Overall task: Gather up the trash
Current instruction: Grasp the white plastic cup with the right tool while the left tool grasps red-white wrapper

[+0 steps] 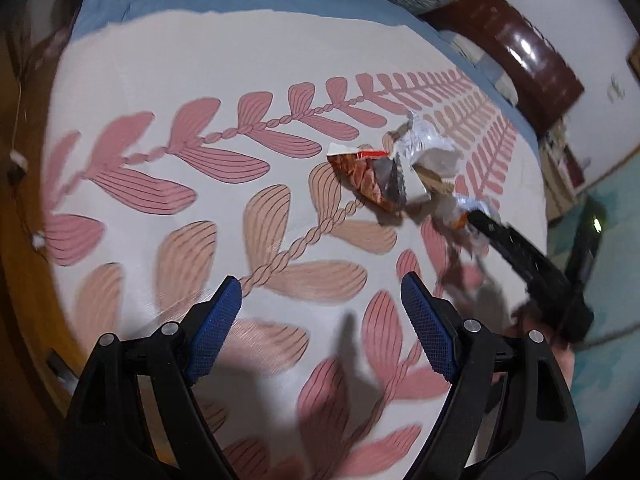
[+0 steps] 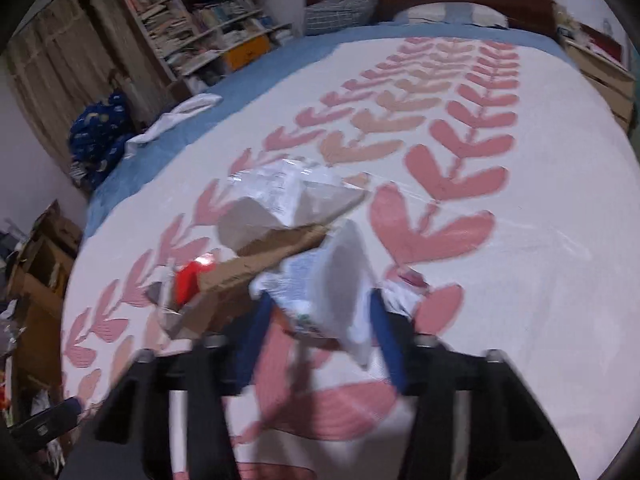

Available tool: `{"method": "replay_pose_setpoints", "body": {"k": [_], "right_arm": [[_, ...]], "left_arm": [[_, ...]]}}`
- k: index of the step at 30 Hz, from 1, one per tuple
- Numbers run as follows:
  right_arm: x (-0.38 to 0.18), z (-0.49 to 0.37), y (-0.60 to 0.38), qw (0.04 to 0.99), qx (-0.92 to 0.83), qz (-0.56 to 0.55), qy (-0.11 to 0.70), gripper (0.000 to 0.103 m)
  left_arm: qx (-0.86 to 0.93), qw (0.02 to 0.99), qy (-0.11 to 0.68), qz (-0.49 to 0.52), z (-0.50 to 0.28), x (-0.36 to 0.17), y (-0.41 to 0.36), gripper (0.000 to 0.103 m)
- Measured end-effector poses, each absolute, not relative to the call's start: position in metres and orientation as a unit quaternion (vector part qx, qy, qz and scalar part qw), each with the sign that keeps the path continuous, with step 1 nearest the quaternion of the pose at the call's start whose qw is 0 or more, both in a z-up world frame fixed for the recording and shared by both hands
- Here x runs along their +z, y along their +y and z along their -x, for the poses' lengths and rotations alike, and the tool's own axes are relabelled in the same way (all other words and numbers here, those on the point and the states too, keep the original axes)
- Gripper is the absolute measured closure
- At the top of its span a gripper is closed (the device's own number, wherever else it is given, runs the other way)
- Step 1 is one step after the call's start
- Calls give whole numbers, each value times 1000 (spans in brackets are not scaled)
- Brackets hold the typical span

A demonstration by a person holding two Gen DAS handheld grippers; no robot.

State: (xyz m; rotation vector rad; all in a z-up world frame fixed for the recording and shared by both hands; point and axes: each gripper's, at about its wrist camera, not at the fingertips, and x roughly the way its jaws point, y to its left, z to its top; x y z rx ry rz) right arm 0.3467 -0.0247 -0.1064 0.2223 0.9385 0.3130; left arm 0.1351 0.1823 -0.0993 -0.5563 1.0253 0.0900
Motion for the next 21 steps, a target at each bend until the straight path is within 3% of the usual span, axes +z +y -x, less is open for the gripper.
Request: {"method": "replay_pose_setpoints", "body": {"k": [1, 3, 10, 21], "right_arm": [[-103, -342, -26, 878, 148, -109, 443, 84], [-104, -339, -30, 872, 144, -128, 450, 91], [-82, -316, -49, 869, 152, -157, 443, 91], [-66, -290, -93, 857, 153, -203, 448, 91]], "left_arm": [[46, 832, 481, 273, -140, -104, 183, 21], [50, 832, 478, 277, -149, -108, 180, 21], [45, 843, 448, 293, -188, -112, 162, 20], [99, 850, 478, 200, -240, -140, 129, 19]]}}
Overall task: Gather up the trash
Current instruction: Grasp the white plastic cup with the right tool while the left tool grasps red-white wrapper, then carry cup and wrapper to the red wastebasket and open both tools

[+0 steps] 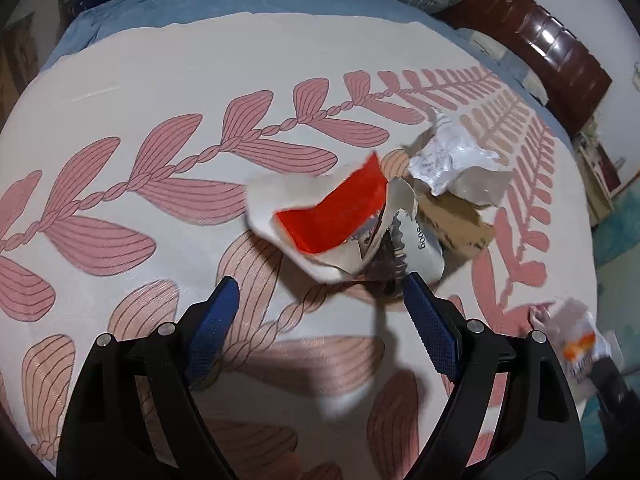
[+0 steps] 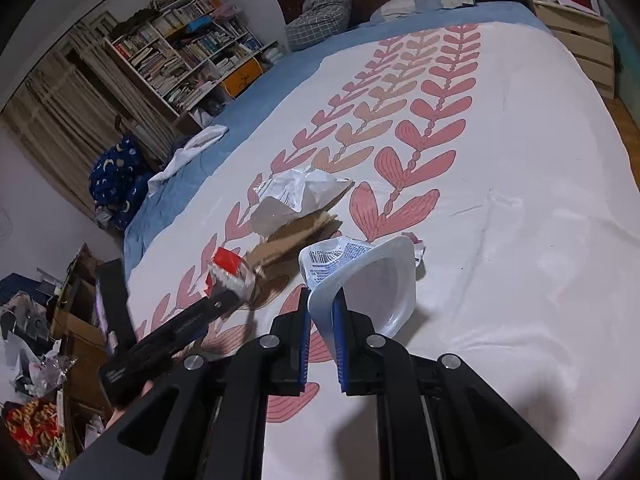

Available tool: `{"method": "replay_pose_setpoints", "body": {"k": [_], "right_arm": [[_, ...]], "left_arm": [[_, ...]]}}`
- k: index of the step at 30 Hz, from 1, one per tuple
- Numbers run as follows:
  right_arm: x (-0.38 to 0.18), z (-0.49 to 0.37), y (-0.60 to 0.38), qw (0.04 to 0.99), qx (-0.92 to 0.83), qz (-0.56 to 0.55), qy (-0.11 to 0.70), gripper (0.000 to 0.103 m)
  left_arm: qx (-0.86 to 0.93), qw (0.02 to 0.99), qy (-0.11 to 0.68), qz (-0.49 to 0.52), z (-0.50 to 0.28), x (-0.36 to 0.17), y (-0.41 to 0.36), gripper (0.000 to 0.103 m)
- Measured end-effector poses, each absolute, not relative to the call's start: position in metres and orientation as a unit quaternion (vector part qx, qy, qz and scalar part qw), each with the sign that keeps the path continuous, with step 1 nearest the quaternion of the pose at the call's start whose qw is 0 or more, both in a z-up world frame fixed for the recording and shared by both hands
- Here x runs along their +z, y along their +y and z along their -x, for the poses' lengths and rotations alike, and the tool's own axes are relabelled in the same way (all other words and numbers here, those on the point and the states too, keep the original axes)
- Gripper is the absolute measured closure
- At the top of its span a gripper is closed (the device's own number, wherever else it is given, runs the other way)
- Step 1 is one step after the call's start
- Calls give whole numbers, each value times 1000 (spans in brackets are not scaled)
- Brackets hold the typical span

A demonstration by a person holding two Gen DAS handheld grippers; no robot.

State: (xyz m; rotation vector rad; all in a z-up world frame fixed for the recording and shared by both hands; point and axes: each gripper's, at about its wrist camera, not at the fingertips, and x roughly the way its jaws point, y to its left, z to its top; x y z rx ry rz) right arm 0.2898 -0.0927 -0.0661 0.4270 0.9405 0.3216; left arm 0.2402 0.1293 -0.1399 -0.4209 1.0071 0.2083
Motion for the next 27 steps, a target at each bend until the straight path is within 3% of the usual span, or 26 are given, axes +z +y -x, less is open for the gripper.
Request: {"method": "replay_pose_setpoints", "body": {"k": [3, 4, 5, 10, 12, 19, 27], "right_arm": [[-67, -289, -95, 855, 164, -202, 450, 91], [-66, -288, -96, 855, 165, -199, 450, 91], [-66, -287, -97, 854, 166, -200, 450, 91], [-63, -284, -107, 851, 172, -204, 453, 91], [-63, -284, -113, 850, 171, -207, 454, 91], [-49, -275, -140, 861, 161, -209, 435, 91], [-12, -240, -179, 877, 151, -229, 395, 91]], "left_arm": [[101, 848, 474, 215, -245, -139, 131, 22], [102, 848, 472, 221, -244, -139, 134, 27], [105, 847, 471, 225, -242, -139, 137, 42], [105, 843, 464, 251, -238, -140, 146, 50], [109, 843, 462, 253, -235, -138, 148, 58], [105, 856, 445, 240, -220, -115, 150, 62], [75, 885, 393, 237, -168, -42, 130, 62]]}}
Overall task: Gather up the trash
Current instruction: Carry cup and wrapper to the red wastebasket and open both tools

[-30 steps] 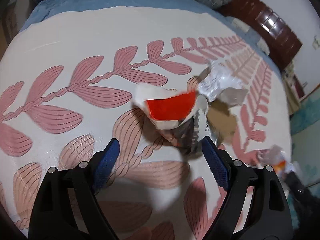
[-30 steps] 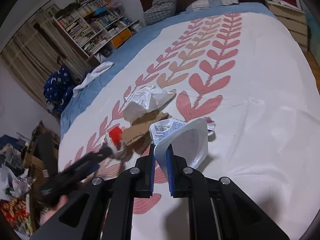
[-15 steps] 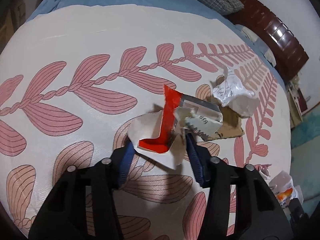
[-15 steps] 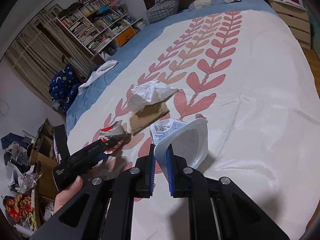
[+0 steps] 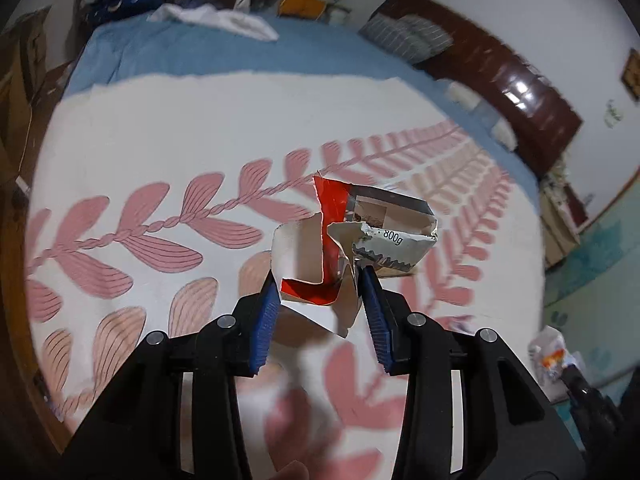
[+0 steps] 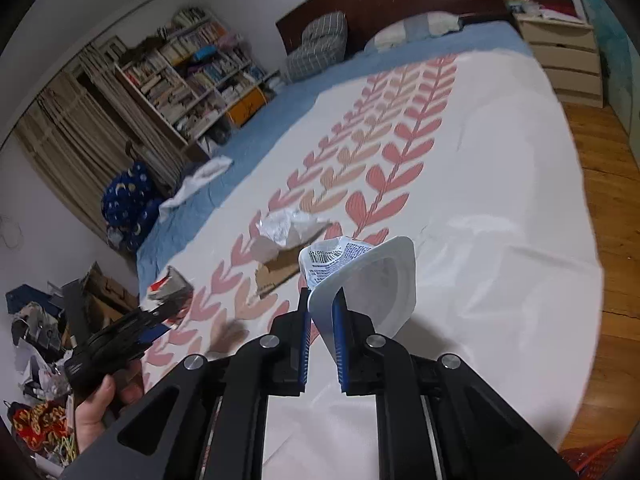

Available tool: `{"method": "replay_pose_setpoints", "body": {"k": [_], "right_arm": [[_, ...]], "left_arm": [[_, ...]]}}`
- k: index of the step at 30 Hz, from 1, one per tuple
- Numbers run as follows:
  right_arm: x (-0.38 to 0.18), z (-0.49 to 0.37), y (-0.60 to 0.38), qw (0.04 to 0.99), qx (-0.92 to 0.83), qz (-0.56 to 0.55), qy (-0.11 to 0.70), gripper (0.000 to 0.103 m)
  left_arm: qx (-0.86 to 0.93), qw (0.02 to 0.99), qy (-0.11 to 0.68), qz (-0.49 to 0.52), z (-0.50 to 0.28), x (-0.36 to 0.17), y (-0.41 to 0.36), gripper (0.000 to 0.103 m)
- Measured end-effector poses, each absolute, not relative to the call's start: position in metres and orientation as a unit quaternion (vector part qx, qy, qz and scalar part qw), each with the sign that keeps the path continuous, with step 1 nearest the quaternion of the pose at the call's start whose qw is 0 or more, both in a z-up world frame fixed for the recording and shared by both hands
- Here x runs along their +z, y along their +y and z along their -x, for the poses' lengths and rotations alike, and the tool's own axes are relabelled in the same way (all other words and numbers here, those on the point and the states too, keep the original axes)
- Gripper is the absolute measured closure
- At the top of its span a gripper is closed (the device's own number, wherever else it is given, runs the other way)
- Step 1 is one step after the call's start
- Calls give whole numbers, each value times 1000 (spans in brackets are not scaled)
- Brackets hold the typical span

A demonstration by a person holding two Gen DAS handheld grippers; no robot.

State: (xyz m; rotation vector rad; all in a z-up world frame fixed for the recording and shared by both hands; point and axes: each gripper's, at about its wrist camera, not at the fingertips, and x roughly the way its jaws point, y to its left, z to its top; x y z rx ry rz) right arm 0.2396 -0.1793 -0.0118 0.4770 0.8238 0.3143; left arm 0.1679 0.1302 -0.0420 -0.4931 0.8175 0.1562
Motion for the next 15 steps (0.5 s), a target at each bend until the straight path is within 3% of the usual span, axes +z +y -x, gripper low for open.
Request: {"method": "replay_pose_setpoints", "body": {"k": [6, 15], "right_arm": [[39, -150, -221, 909, 128, -215, 332, 91], [70, 48, -335, 946, -26, -173, 275, 91]], "left_arm": [[1, 907, 363, 215, -123, 12, 64, 61], [-190, 923, 328, 66, -42, 65, -133, 61]]}}
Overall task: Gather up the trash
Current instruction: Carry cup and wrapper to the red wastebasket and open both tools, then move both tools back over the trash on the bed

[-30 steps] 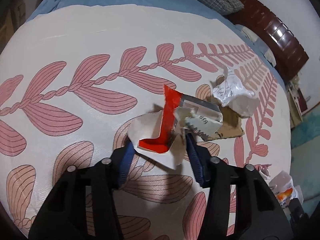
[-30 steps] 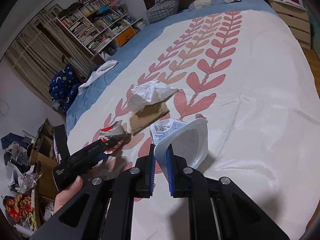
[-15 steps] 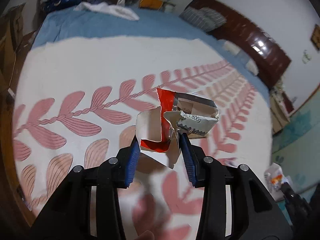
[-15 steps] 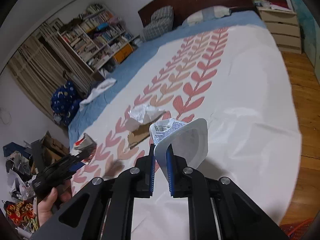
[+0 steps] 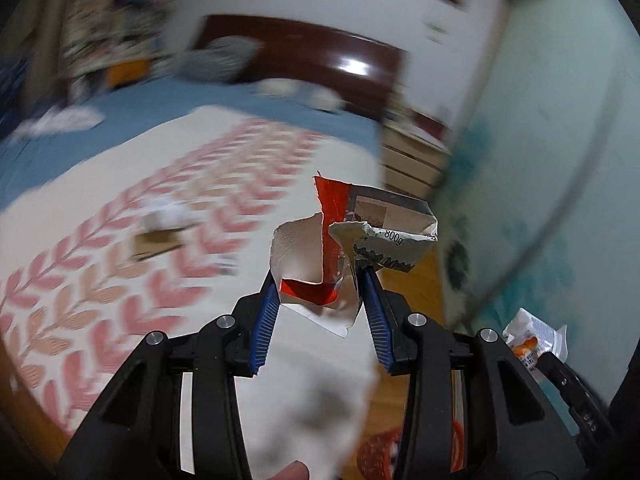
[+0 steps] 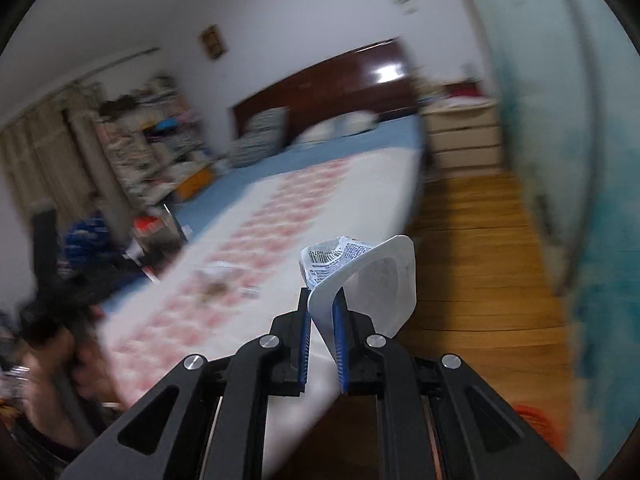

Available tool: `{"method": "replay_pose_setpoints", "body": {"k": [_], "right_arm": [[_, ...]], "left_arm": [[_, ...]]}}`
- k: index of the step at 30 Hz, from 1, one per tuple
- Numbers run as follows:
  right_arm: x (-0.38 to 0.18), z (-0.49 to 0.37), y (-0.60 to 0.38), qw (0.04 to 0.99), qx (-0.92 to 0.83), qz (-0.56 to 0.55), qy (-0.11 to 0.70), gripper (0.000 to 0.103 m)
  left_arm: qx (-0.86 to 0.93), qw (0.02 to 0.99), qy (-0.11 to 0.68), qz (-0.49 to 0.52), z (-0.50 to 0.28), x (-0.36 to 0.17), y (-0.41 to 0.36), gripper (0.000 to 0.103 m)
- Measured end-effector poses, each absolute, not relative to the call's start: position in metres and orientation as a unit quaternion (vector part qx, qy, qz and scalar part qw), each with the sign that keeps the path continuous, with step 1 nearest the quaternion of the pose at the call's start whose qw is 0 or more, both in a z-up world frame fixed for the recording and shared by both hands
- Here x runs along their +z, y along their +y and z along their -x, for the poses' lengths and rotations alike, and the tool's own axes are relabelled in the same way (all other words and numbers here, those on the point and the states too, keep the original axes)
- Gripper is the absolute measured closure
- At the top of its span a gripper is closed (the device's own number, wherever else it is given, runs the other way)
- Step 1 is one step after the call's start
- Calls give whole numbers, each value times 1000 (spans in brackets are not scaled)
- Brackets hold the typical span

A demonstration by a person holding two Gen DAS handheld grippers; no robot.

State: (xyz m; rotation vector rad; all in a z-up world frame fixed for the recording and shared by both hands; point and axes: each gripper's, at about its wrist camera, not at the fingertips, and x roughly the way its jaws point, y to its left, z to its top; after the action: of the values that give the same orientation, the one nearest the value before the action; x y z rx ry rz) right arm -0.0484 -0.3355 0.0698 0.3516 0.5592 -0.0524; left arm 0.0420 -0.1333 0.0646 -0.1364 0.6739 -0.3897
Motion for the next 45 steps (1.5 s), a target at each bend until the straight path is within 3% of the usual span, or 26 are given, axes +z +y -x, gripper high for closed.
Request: {"method": "replay_pose_setpoints", "body": {"k": [6, 12, 16, 23, 24, 26, 27, 28, 30, 37, 45], "right_arm": [[18, 154, -429, 917, -136, -182, 327, 89], [-60, 211, -487, 874, -176, -211, 402, 89], [-86, 218, -495, 865, -172, -226, 414, 90], [-102, 194, -489, 861, -163, -240, 419, 88], [-104, 192, -488, 861, -163, -238, 419, 86], [-106, 191, -488, 863, -166, -236, 414, 66], [-104, 190, -487, 865, -170, -235, 409, 48], [-103, 191, -485, 869, -175, -233, 400, 42], [-98, 193, -482, 873, -187, -225, 391, 41], [-87, 193, -476, 878, -200, -212, 379, 25], [-53, 157, -454, 893, -165, -193, 372, 9]], "left_arm": [[-314, 874, 368, -49, 22, 30, -264, 61], [-381, 805, 434, -136, 72, -55, -363, 61], [-388, 776, 460, -187, 80, -75, -383, 61], [-364, 768, 493, -186, 68, -91, -393, 57], [-363, 765, 496, -190, 69, -92, -396, 54], [-370, 759, 497, -199, 74, -94, -400, 46], [-373, 756, 498, -203, 76, -96, -403, 41], [-373, 753, 499, -213, 79, -97, -406, 39], [-375, 755, 494, -216, 79, -97, -406, 31], [-352, 779, 485, -186, 72, -80, -381, 29], [-242, 877, 405, -93, 21, -16, -247, 21]]}}
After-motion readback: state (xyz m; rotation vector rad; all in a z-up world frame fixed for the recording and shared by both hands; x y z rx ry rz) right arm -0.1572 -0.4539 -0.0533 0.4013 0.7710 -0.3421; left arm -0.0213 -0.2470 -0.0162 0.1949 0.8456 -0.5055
